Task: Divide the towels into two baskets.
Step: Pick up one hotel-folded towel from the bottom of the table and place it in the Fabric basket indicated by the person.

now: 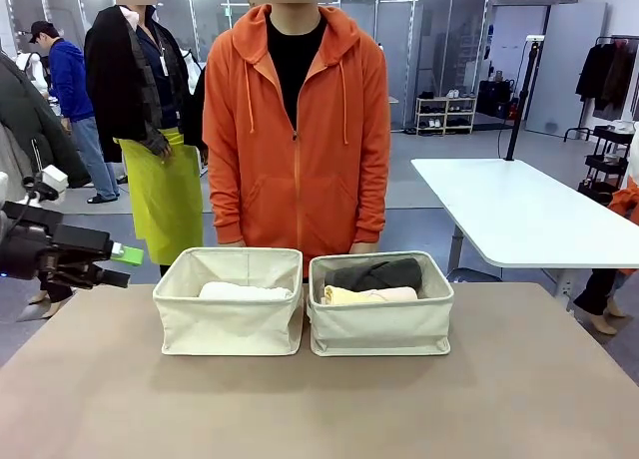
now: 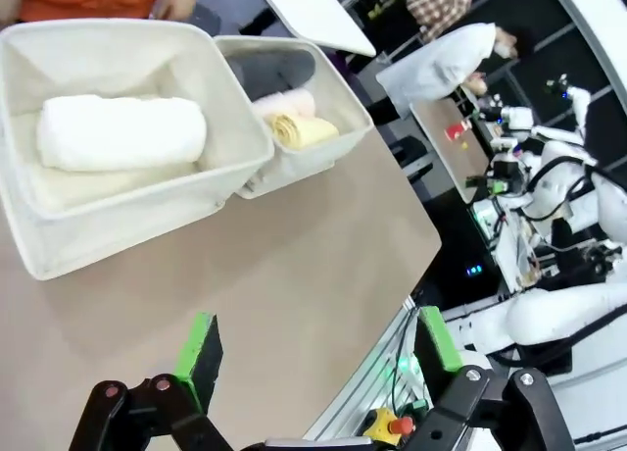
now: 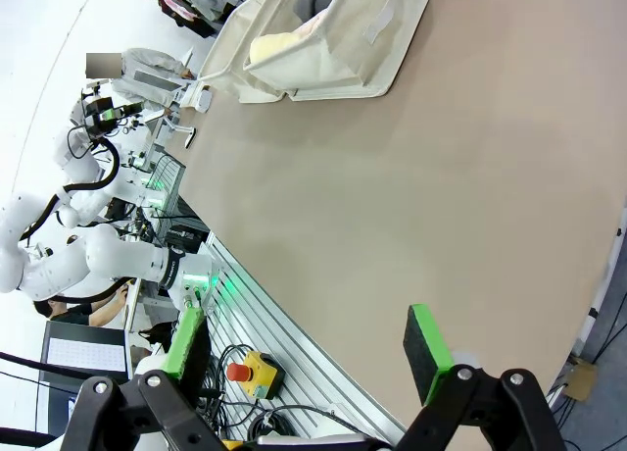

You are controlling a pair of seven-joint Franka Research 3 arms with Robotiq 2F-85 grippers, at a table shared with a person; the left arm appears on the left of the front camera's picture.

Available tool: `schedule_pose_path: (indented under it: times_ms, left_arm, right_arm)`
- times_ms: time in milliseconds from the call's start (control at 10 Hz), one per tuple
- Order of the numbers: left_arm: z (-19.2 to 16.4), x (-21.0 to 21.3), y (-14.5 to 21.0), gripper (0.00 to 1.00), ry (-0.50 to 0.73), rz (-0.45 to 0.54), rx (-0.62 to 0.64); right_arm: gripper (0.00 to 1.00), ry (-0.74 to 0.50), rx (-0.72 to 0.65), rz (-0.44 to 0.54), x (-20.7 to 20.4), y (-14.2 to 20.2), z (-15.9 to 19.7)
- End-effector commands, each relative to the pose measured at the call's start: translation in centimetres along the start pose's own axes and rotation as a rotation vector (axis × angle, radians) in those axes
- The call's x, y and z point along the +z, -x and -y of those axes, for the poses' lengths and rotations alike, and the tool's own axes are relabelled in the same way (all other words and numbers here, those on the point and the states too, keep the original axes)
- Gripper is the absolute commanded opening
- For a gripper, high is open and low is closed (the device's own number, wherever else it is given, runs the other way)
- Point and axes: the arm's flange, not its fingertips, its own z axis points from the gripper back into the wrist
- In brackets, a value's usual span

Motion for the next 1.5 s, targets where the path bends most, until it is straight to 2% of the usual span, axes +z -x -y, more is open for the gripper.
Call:
schedule_pose_path:
  times_ms: [0,200,300,400,600,900,1100,1400]
  left_arm:
    - [0.3,2.4,6.7,1.00,0.006,0.070,0.060]
    - [-0.6,3.9,8.5,1.00,-0.019,0.107,0.099]
    - [-1.2,4.2,9.1,1.00,-0.038,0.085,0.126]
    - [-1.6,4.8,9.7,1.00,-0.116,0.036,0.170]
    - [-1.1,6.5,11.2,1.00,-0.180,0.097,0.160]
    - [-0.9,7.9,14.8,1.00,-0.251,0.101,0.234]
    - [-0.5,9.1,16.4,1.00,-0.319,0.153,0.230]
    - [0.4,10.4,18.2,1.00,-0.346,0.183,0.253]
  right_arm:
    - [1.00,-0.010,-0.002,0.011,0.2,-0.2,-0.4]
    - [1.00,-0.010,-0.002,0.011,0.2,-0.2,-0.4]
    - [1.00,-0.010,-0.002,0.011,0.2,-0.2,-0.4]
    - [1.00,-0.010,-0.002,0.011,0.2,-0.2,-0.4]
    - [1.00,-0.010,-0.002,0.011,0.2,-0.2,-0.4]
    - [1.00,-0.010,-0.002,0.011,0.2,-0.2,-0.4]
    - [1.00,-0.010,-0.002,0.011,0.2,-0.2,-0.4]
    - [1.00,-0.010,-0.002,0.011,0.2,-0.2,-0.4]
